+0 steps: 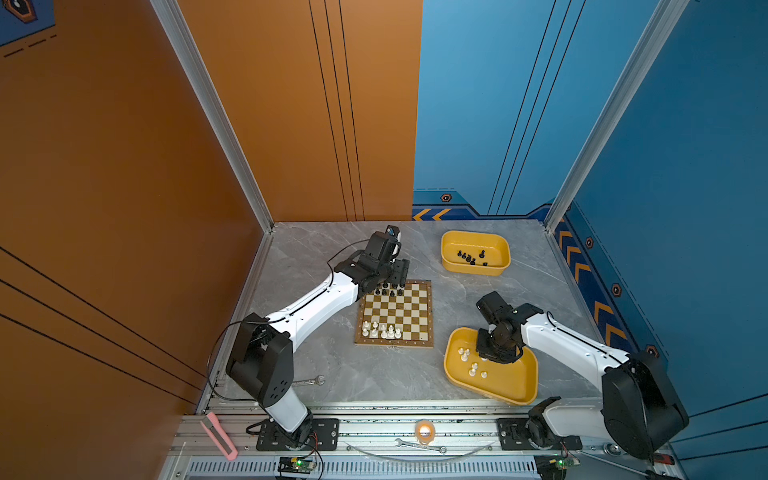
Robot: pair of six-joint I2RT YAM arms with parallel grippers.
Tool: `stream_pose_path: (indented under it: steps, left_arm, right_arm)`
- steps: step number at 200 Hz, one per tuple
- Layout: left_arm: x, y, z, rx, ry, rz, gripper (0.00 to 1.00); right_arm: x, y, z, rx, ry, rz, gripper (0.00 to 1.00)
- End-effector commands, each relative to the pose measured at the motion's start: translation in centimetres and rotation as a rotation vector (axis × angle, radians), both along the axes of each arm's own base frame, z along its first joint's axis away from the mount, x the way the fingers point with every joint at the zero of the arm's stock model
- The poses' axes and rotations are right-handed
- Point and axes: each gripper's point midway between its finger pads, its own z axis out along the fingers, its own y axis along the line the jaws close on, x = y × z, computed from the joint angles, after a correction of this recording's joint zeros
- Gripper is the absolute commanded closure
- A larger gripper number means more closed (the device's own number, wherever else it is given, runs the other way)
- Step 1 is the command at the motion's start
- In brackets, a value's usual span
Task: Set up the chess pieces on the board
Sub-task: 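Close the right gripper around a white pawn in the tub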
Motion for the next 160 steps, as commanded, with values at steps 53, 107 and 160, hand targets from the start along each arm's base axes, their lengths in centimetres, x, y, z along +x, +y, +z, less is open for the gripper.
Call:
stream_pose_path:
  steps: [53,107,160]
  left_arm:
    - [-1.5,1.1,0.6,0.017,-0.023,0.0,0.23]
    - [-2.0,1.7,0.9,0.013,-0.04,0.011,0.23]
    - [-2.6,2.5,0.8,0.011,-0.045,0.035,0.23]
  right_arm:
    - [0.1,-1.0,0.2,-0.064,-0.024,0.023,0.67]
    - [0.8,-1.0,0.5,-0.089,-0.032,0.082,0.68]
    - [1.1,-0.8,0.6,-0.097,-0.024,0.131,0.74]
